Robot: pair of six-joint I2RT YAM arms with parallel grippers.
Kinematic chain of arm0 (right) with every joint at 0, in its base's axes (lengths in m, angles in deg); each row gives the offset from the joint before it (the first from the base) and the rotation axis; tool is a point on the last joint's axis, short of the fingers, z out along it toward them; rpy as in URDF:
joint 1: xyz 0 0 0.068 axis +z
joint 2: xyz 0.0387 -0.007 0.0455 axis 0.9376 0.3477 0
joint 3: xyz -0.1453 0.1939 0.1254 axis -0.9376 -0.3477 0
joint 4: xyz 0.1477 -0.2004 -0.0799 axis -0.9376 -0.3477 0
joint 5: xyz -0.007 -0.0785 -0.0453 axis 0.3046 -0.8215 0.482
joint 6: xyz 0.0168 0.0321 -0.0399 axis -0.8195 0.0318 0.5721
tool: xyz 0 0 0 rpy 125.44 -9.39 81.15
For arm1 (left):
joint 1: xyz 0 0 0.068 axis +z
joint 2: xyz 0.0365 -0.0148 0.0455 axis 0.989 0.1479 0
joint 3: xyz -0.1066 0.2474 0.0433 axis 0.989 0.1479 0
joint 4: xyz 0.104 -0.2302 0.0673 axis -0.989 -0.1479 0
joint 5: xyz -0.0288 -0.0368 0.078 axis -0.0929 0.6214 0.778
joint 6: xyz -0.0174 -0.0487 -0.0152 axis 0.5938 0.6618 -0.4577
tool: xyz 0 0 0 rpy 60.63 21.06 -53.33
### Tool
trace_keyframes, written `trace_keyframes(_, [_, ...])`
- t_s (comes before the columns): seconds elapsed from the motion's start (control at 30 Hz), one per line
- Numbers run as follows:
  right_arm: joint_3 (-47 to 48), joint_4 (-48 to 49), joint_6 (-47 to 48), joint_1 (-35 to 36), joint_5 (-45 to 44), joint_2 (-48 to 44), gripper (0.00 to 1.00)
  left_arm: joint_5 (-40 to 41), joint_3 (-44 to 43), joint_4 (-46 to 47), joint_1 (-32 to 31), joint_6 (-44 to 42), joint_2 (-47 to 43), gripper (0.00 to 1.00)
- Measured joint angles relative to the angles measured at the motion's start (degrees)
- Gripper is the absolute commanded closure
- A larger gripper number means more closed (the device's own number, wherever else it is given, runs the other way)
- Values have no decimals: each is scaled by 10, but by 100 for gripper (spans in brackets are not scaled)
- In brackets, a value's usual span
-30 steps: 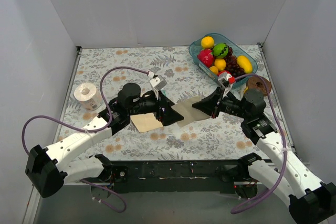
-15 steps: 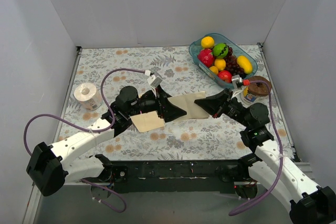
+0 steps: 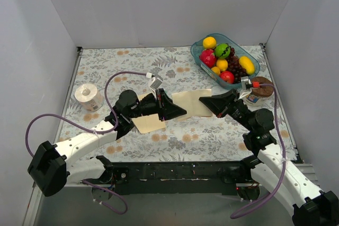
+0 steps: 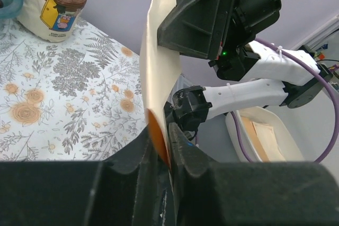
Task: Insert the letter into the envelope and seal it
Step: Pass from the right arm to the left, then pass from the left arm to the right
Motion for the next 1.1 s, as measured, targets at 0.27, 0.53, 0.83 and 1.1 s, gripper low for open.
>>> trace_keyframes(0.27, [4,-13,21,0,7,-7,75,-3,-1,0,1,2,6,100])
trace_keyframes(0.53, [126,-217,188,0,11,-21,39,1,-54,-126,1,-66,8,100])
trace_keyframes(0.83, [282,-393,379,0,48,24,44,-23,-158,-325,1,-178,36,100])
trace_keyframes(1.1, [378,-529,462,0,98,112,51,41,-210,-469,-2,-265,51,100])
